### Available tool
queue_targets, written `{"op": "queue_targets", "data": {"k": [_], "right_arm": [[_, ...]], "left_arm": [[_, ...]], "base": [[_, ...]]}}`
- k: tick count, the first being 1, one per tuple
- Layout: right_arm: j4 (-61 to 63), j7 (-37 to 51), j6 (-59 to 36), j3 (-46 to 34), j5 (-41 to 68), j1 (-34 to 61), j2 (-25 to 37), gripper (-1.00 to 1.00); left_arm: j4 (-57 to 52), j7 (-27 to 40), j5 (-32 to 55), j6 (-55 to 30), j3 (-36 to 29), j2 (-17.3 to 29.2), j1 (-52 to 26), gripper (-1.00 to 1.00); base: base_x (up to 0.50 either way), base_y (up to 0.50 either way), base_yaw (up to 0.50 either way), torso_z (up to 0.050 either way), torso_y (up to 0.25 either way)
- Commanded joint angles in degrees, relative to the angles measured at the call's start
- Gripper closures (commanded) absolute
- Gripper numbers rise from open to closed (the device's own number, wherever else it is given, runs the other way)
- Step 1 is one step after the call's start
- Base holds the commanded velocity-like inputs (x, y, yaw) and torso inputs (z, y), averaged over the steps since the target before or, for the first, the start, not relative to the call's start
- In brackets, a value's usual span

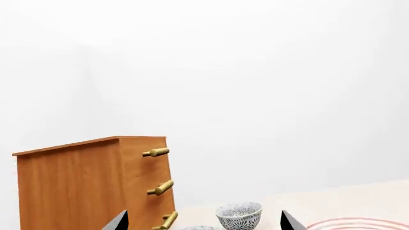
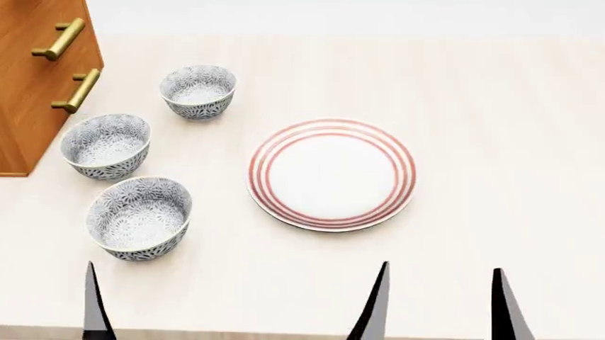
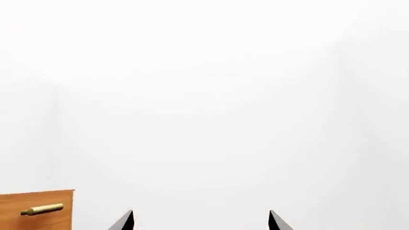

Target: Pick up the bowl and put it in the front on the plate.

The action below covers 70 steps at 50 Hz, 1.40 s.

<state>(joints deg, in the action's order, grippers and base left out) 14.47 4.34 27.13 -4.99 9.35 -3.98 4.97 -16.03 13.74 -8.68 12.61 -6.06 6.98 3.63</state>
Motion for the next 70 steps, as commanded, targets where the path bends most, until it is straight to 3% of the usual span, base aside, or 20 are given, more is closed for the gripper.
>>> {"op": "queue_targets", "data": {"k": [1,58,70], "right_arm": [[4.5,0.5,4.0,0.4,1.4,-0.6,0.3,-1.0],[5.3,3.3,6.5,-3.1,1.4,-0.6,3.8,-1.0],[4.2,3.1,9.7,-3.6,-0.8,-1.1,4.1,-1.0]], "left_arm": [[-4.7,1.6,-5.3,6.7,0.0,0.4,2.0,-1.0],[-4.1,4.9,-5.1,5.8,-2.6,3.1,1.5,-1.0],[-4.6,5.4,-5.1,5.4,-3.1,3.6,1.5,-1.0]], "base": [[0.5,-0.06,0.0,0.0,0.0],[0.5,-0.05,0.0,0.0,0.0],[0.0,0.18,0.0,0.0,0.0]]}}
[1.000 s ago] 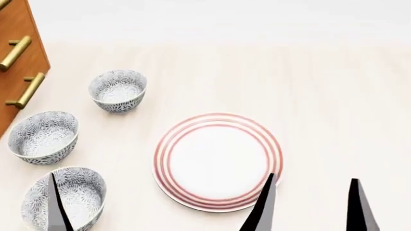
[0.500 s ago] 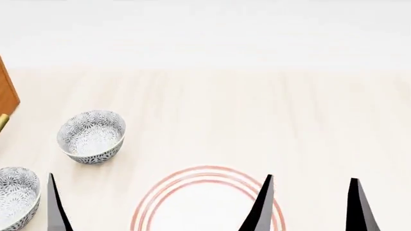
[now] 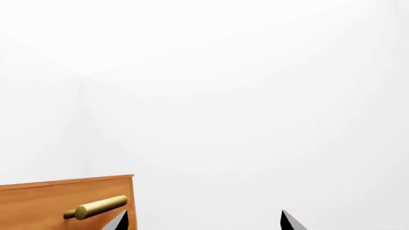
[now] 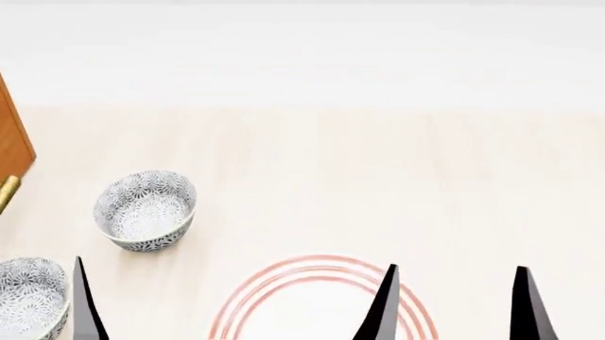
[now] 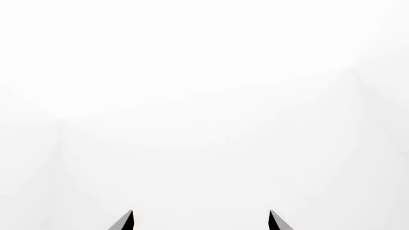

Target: Pick up the bowl and put it in the front on the plate.

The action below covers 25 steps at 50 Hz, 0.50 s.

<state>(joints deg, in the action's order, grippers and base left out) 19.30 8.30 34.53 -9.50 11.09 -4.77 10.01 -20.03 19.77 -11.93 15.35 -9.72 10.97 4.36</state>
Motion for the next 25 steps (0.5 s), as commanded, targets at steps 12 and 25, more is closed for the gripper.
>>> {"op": "queue_targets", "data": {"k": [12,25], "right_arm": [[-0.7,-0.3,2.4,0.3,-2.8,-0.6,-0.5,-1.0],[-0.9,0.4,1.9,-0.1,-2.5,-0.5,-0.1,-1.0]], "left_arm": [[-0.3,-0.2,-1.7,2.7,0.0,0.0,0.9,-1.0],[0.1,0.2,-1.4,2.4,-0.5,0.4,0.6,-1.0]], "base": [[0.0,0.5,0.0,0.0,0.0],[0.0,0.5,0.0,0.0,0.0]]}}
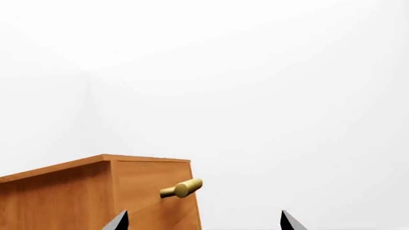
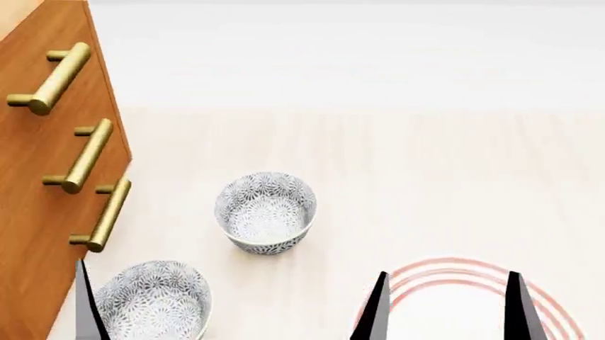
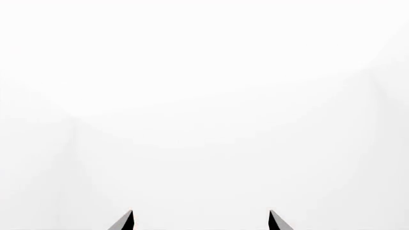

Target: Pick up the bowl and put it in the front on the plate.

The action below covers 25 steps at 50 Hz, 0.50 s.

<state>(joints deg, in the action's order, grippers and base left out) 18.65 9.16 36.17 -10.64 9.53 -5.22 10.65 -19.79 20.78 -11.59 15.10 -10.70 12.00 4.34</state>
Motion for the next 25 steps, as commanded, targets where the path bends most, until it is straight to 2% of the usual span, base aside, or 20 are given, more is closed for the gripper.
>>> {"op": "queue_targets", "data": {"k": [1,6,15,18,25], "right_arm": [[-0.4,-0.4,0.1,1.0,-0.9,0.1,-0.7,-1.0],[-0.3,-0.2,-0.1,0.8,-1.1,0.1,-0.5,-1.0],[-0.5,0.9,-2.5,0.8,-0.1,0.6,-0.3,-1.0],[-0.4,1.2,-3.1,0.7,0.0,0.6,-0.2,-1.0],[-0.6,1.4,-3.1,0.4,-0.2,0.6,0.0,-1.0]], "left_arm": [[-0.2,-0.7,-1.7,2.6,0.5,-0.6,0.6,-1.0],[-0.3,-0.6,-1.6,2.4,0.4,-0.4,0.5,-1.0],[-0.8,-0.5,-0.8,3.4,-0.2,0.1,0.8,-1.0],[-0.8,-0.2,-3.6,0.3,-0.3,-0.5,0.4,-1.0],[-1.0,0.5,-4.4,-0.2,-0.3,-0.5,0.5,-1.0]], "base": [[0.0,0.26,0.0,0.0,0.0],[0.0,0.24,0.0,0.0,0.0],[0.0,0.0,0.0,0.0,0.0],[0.0,0.0,0.0,0.0,0.0],[0.0,0.0,0.0,0.0,-0.223]]}}
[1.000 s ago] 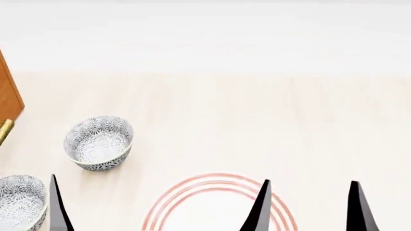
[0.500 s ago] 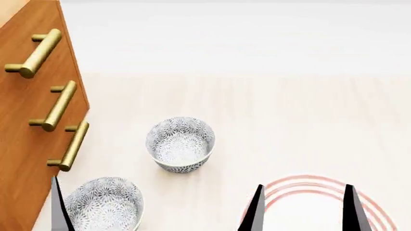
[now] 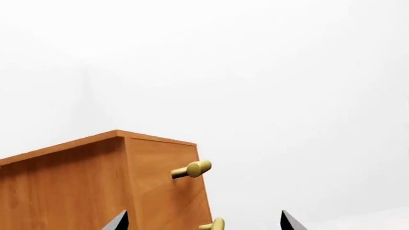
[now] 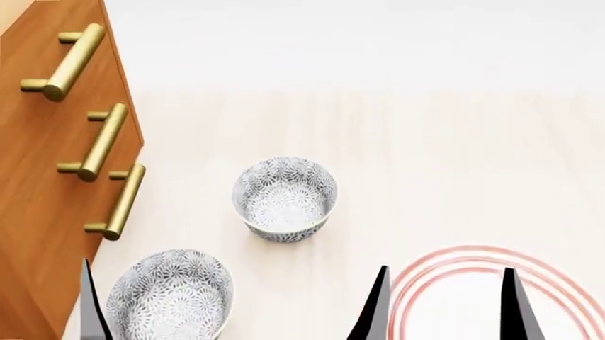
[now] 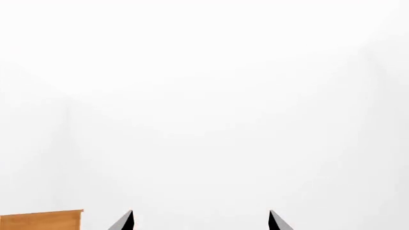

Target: Pick up the bowl and put it in the front on the plate.

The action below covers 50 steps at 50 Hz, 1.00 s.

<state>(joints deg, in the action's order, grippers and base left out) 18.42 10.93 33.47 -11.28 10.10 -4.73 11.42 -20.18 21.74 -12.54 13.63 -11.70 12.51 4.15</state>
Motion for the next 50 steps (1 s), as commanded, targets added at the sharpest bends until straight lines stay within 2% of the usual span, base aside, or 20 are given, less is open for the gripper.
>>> {"op": "queue_targets", "data": {"k": [1,14,18,25,29,30,31,33,43,47,50], "right_arm": [[-0.4,-0.4,-0.4,1.0,-0.8,0.2,-0.7,-1.0],[-0.1,0.3,-0.8,0.6,-0.8,0.0,-0.3,-1.0],[0.1,0.4,-1.4,0.4,-0.7,0.2,-0.1,-1.0],[5.1,1.5,-10.4,-0.3,2.0,3.6,1.2,-1.0],[10.5,4.5,-26.2,-0.2,4.3,12.4,2.2,-1.0],[11.5,6.1,-33.7,0.0,6.4,17.1,2.3,-1.0],[11.8,6.8,-36.2,0.4,7.8,18.7,2.2,-1.0],[11.0,9.2,-47.0,0.8,11.0,27.3,2.2,-1.0],[-4.2,7.6,-65.6,-2.6,14.6,50.6,1.0,-1.0],[-13.6,6.5,-73.6,-2.7,18.1,59.8,-1.5,-1.0],[-20.5,6.6,-74.1,-3.0,17.4,64.5,-3.2,-1.0]], "left_arm": [[-0.7,-0.5,-3.3,1.2,0.6,-1.0,0.7,-1.0],[-0.5,0.3,-2.9,1.5,0.3,-0.6,0.8,-1.0],[-0.4,0.2,-1.5,4.6,-0.2,0.3,1.2,-1.0],[-1.4,0.7,-2.3,4.1,-0.3,0.3,1.4,-1.0],[-1.7,0.9,-2.4,4.5,-0.5,0.4,1.5,-1.0],[-1.8,0.9,-2.3,4.5,-0.6,0.4,1.5,-1.0],[-1.8,0.9,-2.2,4.5,-0.6,0.5,1.5,-1.0],[-2.2,0.8,-2.0,4.1,-0.6,0.6,1.5,-1.0],[-2.6,0.9,-1.7,3.5,-0.8,0.8,1.5,-1.0],[-2.9,0.8,-1.4,2.9,-0.8,0.9,1.5,-1.0],[-2.9,0.6,-1.2,2.6,-1.1,0.9,1.5,-1.0]], "base": [[0.0,0.0,0.0,0.0,-0.25],[0.0,0.0,0.0,0.0,-0.25],[0.0,0.0,0.0,0.0,0.0],[0.0,0.0,0.0,0.0,0.0],[0.0,0.0,0.0,0.0,0.0],[0.0,0.0,0.0,0.0,0.0],[0.0,0.0,0.0,0.0,0.0],[0.0,0.0,0.0,0.0,0.0],[0.0,0.0,0.0,0.0,0.0],[0.0,0.0,0.0,0.0,0.0],[0.0,0.0,0.0,0.0,0.0]]}}
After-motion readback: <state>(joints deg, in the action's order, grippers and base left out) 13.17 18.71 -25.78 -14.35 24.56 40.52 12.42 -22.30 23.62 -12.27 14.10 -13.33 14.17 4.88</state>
